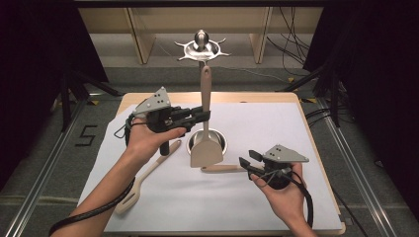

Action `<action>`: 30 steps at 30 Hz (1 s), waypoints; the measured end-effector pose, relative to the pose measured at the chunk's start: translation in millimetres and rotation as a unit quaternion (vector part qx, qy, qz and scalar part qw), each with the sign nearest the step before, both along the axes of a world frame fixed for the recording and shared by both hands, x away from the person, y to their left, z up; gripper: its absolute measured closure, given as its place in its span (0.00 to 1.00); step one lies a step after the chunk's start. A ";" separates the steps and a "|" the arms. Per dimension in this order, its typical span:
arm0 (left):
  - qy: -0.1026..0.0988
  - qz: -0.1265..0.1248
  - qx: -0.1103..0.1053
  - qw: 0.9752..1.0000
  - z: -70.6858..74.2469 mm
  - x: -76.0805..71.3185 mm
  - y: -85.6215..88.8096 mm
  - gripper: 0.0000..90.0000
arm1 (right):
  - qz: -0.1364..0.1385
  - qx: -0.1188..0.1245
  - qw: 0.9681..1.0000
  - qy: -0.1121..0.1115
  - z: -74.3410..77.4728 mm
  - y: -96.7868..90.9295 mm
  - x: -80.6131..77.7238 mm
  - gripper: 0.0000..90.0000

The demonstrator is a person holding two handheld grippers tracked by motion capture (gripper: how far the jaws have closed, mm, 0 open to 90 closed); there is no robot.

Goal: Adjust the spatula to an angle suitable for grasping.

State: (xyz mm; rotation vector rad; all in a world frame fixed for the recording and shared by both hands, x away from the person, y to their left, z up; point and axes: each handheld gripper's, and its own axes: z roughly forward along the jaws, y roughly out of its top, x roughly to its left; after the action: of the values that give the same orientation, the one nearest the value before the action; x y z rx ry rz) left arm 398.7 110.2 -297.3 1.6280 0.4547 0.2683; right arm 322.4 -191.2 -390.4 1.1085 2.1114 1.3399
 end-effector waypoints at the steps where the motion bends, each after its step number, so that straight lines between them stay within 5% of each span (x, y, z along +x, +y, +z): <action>1: 0.001 -0.001 0.000 1.000 0.0 0.7 -0.6 0.85 | 0.001 -0.001 1.000 -0.002 0.1 -0.3 0.3 0.63; 21: 0.008 0.005 0.003 1.000 3.0 13.9 -0.6 0.85 | 0.008 -0.003 1.000 -0.013 0.2 -1.1 1.8 0.63; 30: 0.014 0.006 0.003 1.000 1.5 16.4 -0.8 0.85 | -0.002 0.004 1.000 0.010 0.6 0.7 -1.2 0.63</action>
State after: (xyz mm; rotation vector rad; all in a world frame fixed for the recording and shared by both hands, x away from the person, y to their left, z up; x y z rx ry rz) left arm 415.1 109.4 -295.8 1.6371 0.4852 0.2552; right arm 321.1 -190.5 -389.8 1.1348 2.1179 1.3421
